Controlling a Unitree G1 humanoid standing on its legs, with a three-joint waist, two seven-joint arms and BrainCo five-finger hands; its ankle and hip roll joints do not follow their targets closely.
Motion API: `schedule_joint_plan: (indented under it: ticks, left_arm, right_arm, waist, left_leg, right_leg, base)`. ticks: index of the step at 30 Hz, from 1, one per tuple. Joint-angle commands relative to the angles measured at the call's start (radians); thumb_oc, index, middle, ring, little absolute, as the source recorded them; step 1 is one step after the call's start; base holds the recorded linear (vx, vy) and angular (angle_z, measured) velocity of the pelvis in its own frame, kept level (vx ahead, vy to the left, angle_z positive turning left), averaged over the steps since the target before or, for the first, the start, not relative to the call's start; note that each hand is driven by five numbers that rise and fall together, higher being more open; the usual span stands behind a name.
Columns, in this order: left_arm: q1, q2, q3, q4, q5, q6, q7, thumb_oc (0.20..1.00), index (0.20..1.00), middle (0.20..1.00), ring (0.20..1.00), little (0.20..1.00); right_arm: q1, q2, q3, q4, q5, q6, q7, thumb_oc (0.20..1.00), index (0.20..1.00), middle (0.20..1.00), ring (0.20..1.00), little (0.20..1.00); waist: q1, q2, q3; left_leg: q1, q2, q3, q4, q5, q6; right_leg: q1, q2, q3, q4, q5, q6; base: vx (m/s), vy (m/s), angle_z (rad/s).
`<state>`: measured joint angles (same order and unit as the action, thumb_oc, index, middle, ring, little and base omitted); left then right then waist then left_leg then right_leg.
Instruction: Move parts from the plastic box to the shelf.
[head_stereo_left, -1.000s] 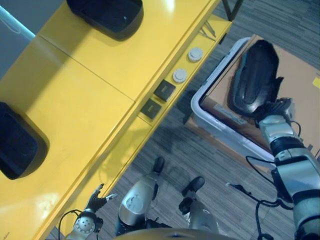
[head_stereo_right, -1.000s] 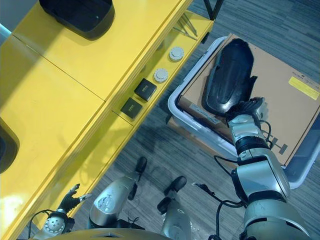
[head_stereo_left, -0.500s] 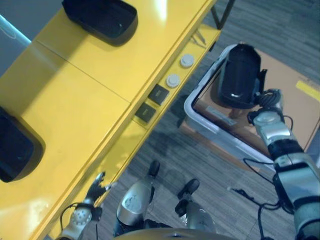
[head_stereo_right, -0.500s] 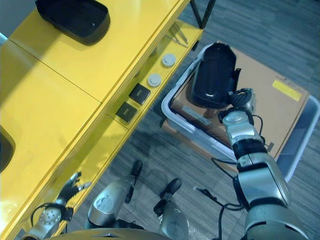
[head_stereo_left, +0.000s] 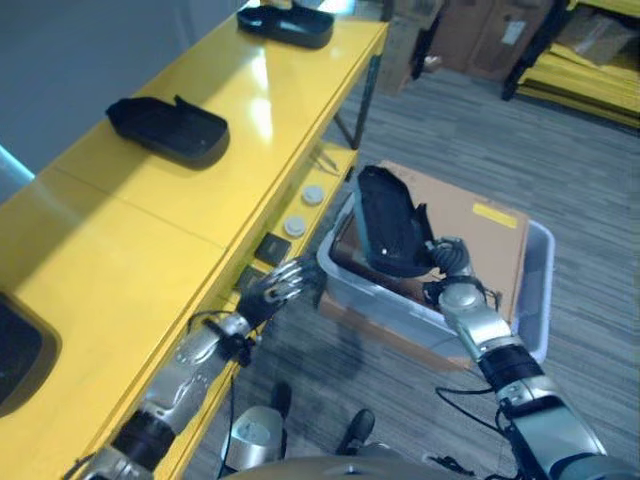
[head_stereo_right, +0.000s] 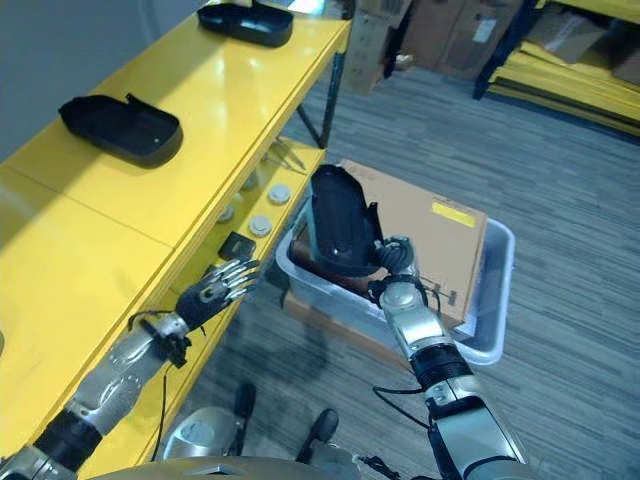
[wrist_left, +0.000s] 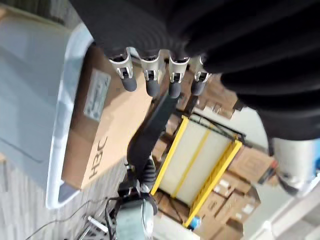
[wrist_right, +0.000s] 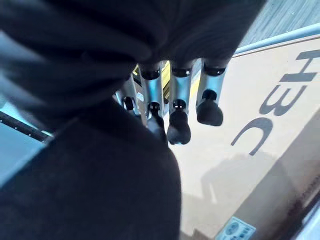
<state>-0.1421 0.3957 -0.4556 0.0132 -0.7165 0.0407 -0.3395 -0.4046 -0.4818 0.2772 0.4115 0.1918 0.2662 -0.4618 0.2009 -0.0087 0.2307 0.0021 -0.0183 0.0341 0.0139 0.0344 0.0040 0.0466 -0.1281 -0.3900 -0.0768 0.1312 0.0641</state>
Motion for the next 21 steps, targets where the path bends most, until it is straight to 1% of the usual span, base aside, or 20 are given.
schedule_joint_plan:
  ticks: [1,3,4,5,6,7,8,9,10,11,14,17,20,21]
  left_arm:
    - [-0.060,-0.056,-0.079,0.060,-0.129,0.109,0.131,1.000,1.000,1.000,1.000,1.000]
    - [-0.116,-0.089,-0.089,0.097,-0.155,0.156,0.199,1.000,1.000,1.000,1.000,1.000]
    - [-0.143,-0.107,-0.093,0.125,-0.157,0.180,0.212,1.000,1.000,1.000,1.000,1.000]
    - [-0.179,-0.125,-0.094,0.159,-0.156,0.236,0.235,1.000,1.000,1.000,1.000,1.000]
    - [-0.207,-0.140,-0.098,0.195,-0.129,0.256,0.243,1.000,1.000,1.000,1.000,1.000]
    - [-0.239,-0.156,-0.111,0.238,-0.093,0.252,0.246,1.000,1.000,1.000,1.000,1.000]
    - [-0.263,-0.172,-0.120,0.264,-0.064,0.272,0.258,1.000,1.000,1.000,1.000,1.000]
    - [-0.299,-0.190,-0.138,0.290,-0.068,0.327,0.322,1.000,1.000,1.000,1.000,1.000]
    - [-0.320,-0.199,-0.144,0.315,-0.065,0.343,0.340,1.000,1.000,1.000,1.000,1.000]
    - [-0.339,-0.207,-0.148,0.341,-0.059,0.354,0.351,1.000,1.000,1.000,1.000,1.000]
    - [-0.372,-0.219,-0.154,0.372,-0.026,0.359,0.353,1.000,1.000,1.000,1.000,1.000]
    - [-0.408,-0.236,-0.159,0.386,-0.038,0.374,0.387,1.000,1.000,1.000,1.000,1.000]
    - [-0.439,-0.249,-0.159,0.410,-0.055,0.369,0.428,1.000,1.000,1.000,1.000,1.000]
    - [-0.448,-0.253,-0.154,0.424,-0.075,0.357,0.438,1.000,1.000,1.000,1.000,1.000]
  right_arm:
    - [-0.079,-0.021,0.031,-0.026,-0.006,-0.060,-0.022,0.200,0.200,0.200,0.200,0.200]
    - [-0.089,-0.003,0.048,-0.032,-0.014,-0.050,-0.011,0.200,0.200,0.200,0.200,0.200]
    - [-0.096,0.005,0.058,-0.031,-0.016,-0.052,-0.006,0.200,0.200,0.200,0.200,0.200]
    - [-0.105,0.015,0.069,-0.030,-0.021,-0.049,0.004,0.200,0.200,0.200,0.200,0.200]
    - [-0.110,0.022,0.078,-0.028,-0.024,-0.050,0.011,0.200,0.200,0.200,0.200,0.200]
    - [-0.120,0.028,0.088,-0.023,-0.029,-0.052,0.021,0.200,0.200,0.200,0.200,0.200]
    - [-0.132,0.033,0.098,-0.016,-0.028,-0.053,0.029,0.200,0.200,0.200,0.200,0.200]
    - [-0.152,0.049,0.116,-0.011,-0.034,-0.049,0.035,0.200,0.200,0.200,0.200,0.200]
    - [-0.163,0.055,0.126,-0.011,-0.037,-0.045,0.038,0.200,0.200,0.200,0.200,0.200]
    - [-0.176,0.061,0.135,-0.009,-0.035,-0.039,0.041,0.200,0.200,0.200,0.200,0.200]
    - [-0.197,0.069,0.148,-0.005,-0.031,-0.032,0.048,0.200,0.200,0.200,0.200,0.200]
    - [-0.211,0.080,0.160,0.010,-0.032,-0.032,0.058,0.200,0.200,0.200,0.200,0.200]
    - [-0.227,0.098,0.179,0.041,-0.032,-0.039,0.067,0.200,0.200,0.200,0.200,0.200]
    - [-0.236,0.102,0.187,0.052,-0.033,-0.041,0.069,0.200,0.200,0.200,0.200,0.200]
  waist:
    - [0.014,0.003,-0.107]
    - [-0.008,0.003,-0.122]
    - [-0.019,0.003,-0.129]
    - [-0.032,0.004,-0.139]
    - [-0.043,0.005,-0.144]
    - [-0.054,0.006,-0.151]
    - [-0.062,0.008,-0.156]
    - [-0.074,0.010,-0.164]
    - [-0.082,0.011,-0.169]
    - [-0.088,0.012,-0.175]
    - [-0.096,0.013,-0.185]
    - [-0.104,0.016,-0.194]
    - [-0.107,0.017,-0.202]
    - [-0.106,0.017,-0.206]
  left_leg:
    - [0.001,0.071,-0.021,-0.058,-0.006,-0.044]
    - [0.014,0.076,-0.001,-0.065,-0.005,-0.046]
    - [0.020,0.079,0.009,-0.068,-0.005,-0.047]
    - [0.025,0.081,0.021,-0.070,-0.005,-0.048]
    - [0.031,0.084,0.031,-0.071,-0.006,-0.049]
    - [0.037,0.087,0.042,-0.072,-0.007,-0.050]
    - [0.040,0.090,0.049,-0.073,-0.007,-0.052]
    - [0.048,0.095,0.062,-0.076,-0.006,-0.055]
    - [0.053,0.096,0.070,-0.077,-0.006,-0.055]
    - [0.057,0.098,0.076,-0.078,-0.007,-0.056]
    - [0.065,0.101,0.088,-0.079,-0.008,-0.058]
    - [0.069,0.104,0.096,-0.080,-0.009,-0.058]
    - [0.072,0.104,0.102,-0.077,-0.011,-0.058]
    - [0.072,0.103,0.101,-0.077,-0.011,-0.059]
  right_leg:
    - [0.023,-0.075,0.069,0.040,-0.062,0.128]
    - [0.026,-0.073,0.081,0.033,-0.059,0.129]
    - [0.027,-0.072,0.087,0.029,-0.057,0.130]
    - [0.027,-0.071,0.096,0.026,-0.056,0.132]
    - [0.027,-0.070,0.103,0.025,-0.055,0.133]
    - [0.027,-0.069,0.109,0.023,-0.055,0.133]
    - [0.028,-0.069,0.114,0.021,-0.054,0.134]
    - [0.031,-0.068,0.120,0.015,-0.053,0.137]
    - [0.032,-0.068,0.123,0.012,-0.051,0.138]
    - [0.033,-0.068,0.126,0.009,-0.050,0.140]
    - [0.036,-0.070,0.128,0.004,-0.049,0.143]
    - [0.036,-0.073,0.129,0.004,-0.048,0.147]
    - [0.038,-0.075,0.126,0.007,-0.049,0.148]
    - [0.040,-0.075,0.125,0.005,-0.049,0.148]
  base:
    - [0.00,-0.008,-0.22]
    - [0.00,-0.014,-0.31]
    - [0.00,-0.012,-0.26]
    - [0.00,-0.005,-0.23]
    - [0.02,0.000,-0.27]
    - [0.02,-0.002,-0.25]
    - [0.02,-0.004,-0.35]
    - [0.02,-0.004,-0.38]
    - [0.02,-0.005,-0.43]
    - [0.02,-0.003,-0.23]
    - [0.02,-0.005,-0.15]
    - [0.03,-0.005,-0.15]
    - [0.05,-0.008,-0.01]
    - [0.04,-0.007,0.03]
